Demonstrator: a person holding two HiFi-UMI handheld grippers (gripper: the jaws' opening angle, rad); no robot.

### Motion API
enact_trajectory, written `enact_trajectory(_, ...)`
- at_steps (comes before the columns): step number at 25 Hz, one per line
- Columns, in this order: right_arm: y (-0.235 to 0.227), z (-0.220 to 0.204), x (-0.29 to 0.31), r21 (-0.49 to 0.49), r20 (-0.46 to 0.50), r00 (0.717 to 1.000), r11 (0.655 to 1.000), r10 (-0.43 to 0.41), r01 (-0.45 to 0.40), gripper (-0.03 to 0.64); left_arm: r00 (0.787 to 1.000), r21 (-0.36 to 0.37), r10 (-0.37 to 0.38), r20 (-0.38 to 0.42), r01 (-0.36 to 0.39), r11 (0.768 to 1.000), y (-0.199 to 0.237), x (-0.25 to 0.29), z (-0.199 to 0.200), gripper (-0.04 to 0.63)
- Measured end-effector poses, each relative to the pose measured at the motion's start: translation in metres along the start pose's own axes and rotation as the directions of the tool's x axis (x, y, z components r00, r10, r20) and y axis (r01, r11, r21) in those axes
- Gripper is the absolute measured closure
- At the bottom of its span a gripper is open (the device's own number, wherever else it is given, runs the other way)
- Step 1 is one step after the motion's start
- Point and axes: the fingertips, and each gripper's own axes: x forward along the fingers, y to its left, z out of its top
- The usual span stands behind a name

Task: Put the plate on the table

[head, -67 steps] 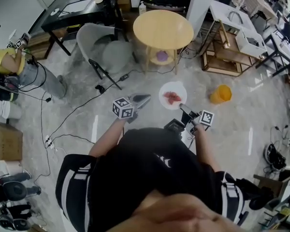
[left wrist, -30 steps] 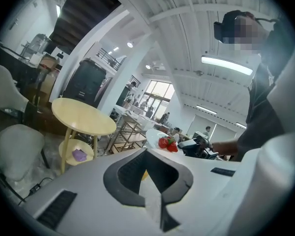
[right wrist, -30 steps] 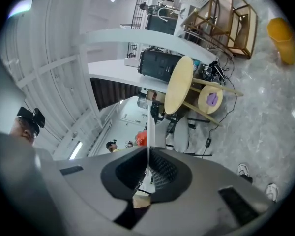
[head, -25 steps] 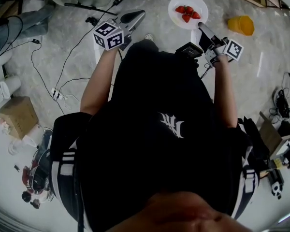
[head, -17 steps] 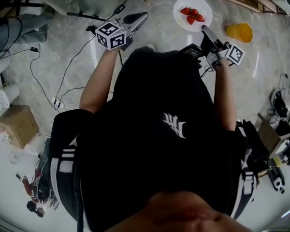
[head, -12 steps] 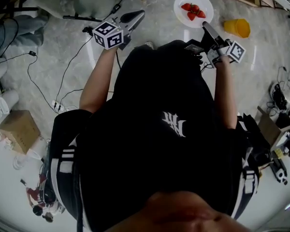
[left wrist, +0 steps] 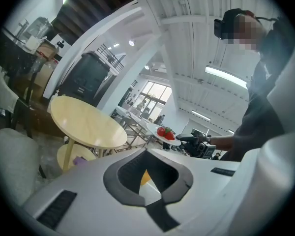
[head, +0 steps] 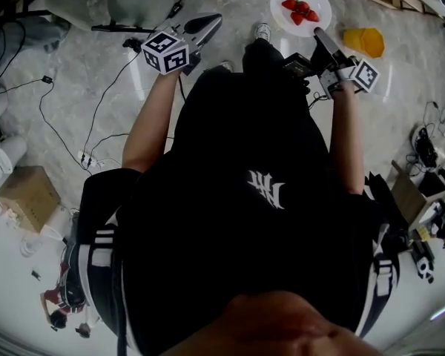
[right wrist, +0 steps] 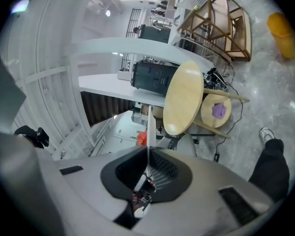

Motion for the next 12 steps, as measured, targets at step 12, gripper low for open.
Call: enact_trajectory(12, -0.023, 0.092, 0.052, 0.035, -0.079, 0.995, 0.997, 0.067, -0.065, 0.603, 0.997, 0.011, 0.069, -0.032, -0.068, 0.998, 0.04, 0.074, 0.046, 0.595)
